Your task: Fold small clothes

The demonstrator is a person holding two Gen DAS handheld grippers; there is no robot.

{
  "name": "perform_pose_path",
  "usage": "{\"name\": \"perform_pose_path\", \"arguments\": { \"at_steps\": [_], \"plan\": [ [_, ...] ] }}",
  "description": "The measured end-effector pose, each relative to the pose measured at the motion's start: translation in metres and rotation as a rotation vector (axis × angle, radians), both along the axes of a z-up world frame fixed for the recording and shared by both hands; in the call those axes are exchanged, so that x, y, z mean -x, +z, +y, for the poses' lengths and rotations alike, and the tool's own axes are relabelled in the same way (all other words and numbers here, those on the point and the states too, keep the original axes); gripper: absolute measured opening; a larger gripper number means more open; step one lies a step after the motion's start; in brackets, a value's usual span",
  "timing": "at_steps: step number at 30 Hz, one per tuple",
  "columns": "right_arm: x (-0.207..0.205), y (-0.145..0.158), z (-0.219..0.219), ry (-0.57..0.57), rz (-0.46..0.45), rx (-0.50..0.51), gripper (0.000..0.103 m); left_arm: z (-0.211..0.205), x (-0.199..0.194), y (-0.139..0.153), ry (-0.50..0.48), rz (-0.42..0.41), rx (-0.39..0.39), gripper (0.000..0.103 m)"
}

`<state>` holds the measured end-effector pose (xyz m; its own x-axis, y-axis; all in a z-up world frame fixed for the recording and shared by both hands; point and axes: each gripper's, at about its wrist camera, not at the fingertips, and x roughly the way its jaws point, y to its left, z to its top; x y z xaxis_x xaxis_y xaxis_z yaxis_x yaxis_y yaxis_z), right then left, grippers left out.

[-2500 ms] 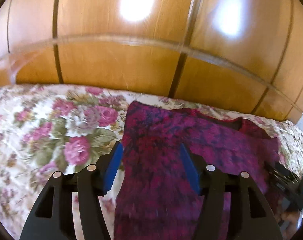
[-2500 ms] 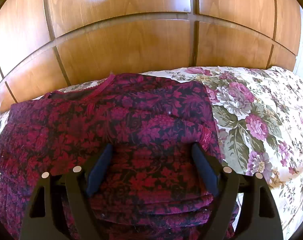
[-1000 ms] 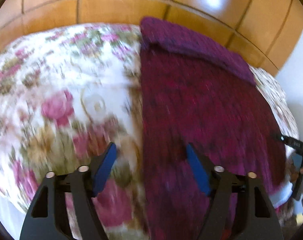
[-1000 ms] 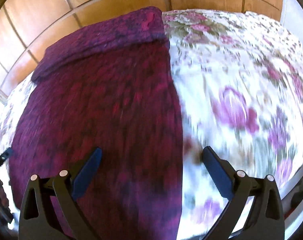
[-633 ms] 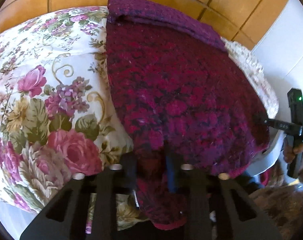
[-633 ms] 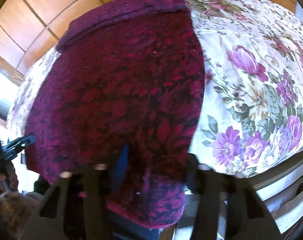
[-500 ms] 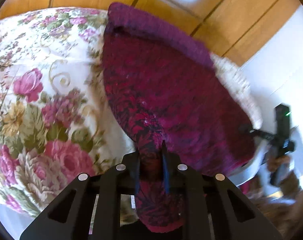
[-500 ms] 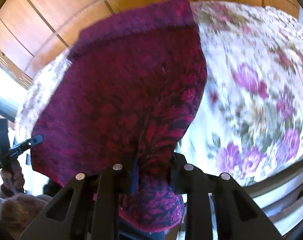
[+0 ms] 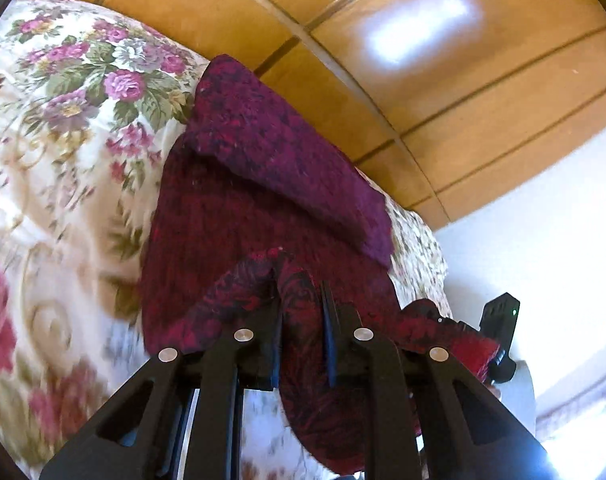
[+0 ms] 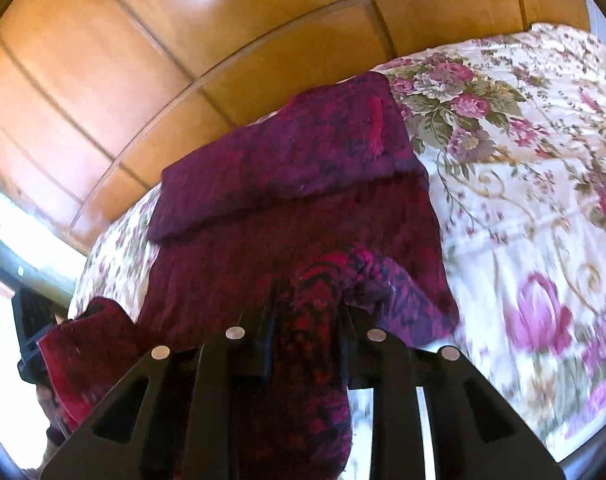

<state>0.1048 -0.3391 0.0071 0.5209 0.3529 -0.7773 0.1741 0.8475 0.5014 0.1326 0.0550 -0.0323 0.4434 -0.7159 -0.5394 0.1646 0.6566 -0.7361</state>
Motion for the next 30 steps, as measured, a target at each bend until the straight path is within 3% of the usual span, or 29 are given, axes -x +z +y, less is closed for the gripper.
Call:
{"name": "perform_pose_path", "arguments": {
  "at_steps": [3,4,6,8,11,13,15,18,22,25,28,30],
  "plan": [
    [-0.024,-0.007,-0.006,-0.008,0.022,-0.006,0.023,-0.006,-0.033,-0.005,0.016,0.058,0.025,0.016],
    [-0.032,-0.011,-0.008,-0.012,0.037,-0.029,0.029,-0.004,-0.039,-0.006,0.029,0.081,0.031,0.017],
    [-0.043,-0.017,-0.016,-0.038,0.057,-0.110,0.048,0.000,-0.055,-0.008,0.049,0.135,0.077,0.024],
    [-0.048,-0.016,-0.025,-0.064,0.037,-0.182,0.076,0.010,-0.066,-0.007,0.083,0.151,0.135,0.030],
    [-0.052,-0.008,-0.040,-0.107,-0.021,-0.270,0.093,0.022,-0.074,-0.004,0.124,0.141,0.188,0.041],
    [-0.048,0.000,-0.053,-0.152,-0.081,-0.283,0.098,0.033,-0.076,0.001,0.181,0.113,0.160,0.060],
    [-0.044,0.005,-0.061,-0.165,-0.109,-0.285,0.100,0.051,-0.072,0.004,0.250,0.082,0.159,0.071],
    [-0.028,0.007,-0.070,-0.173,-0.108,-0.249,0.100,0.069,-0.064,0.008,0.275,0.028,0.151,0.071],
    [0.008,0.002,-0.074,-0.179,-0.088,-0.185,0.100,0.065,-0.038,0.001,0.173,-0.033,0.074,0.077],
    [0.029,-0.011,-0.067,-0.146,-0.044,-0.141,0.100,0.052,-0.013,-0.017,0.077,-0.028,0.000,0.080],
    [0.029,-0.024,-0.048,-0.104,-0.007,-0.044,0.100,0.030,-0.001,-0.035,0.014,0.011,-0.064,0.080],
    [0.021,-0.028,-0.035,-0.078,-0.013,0.008,0.095,0.021,0.003,-0.039,0.017,-0.006,-0.106,0.080]
  ]
}}
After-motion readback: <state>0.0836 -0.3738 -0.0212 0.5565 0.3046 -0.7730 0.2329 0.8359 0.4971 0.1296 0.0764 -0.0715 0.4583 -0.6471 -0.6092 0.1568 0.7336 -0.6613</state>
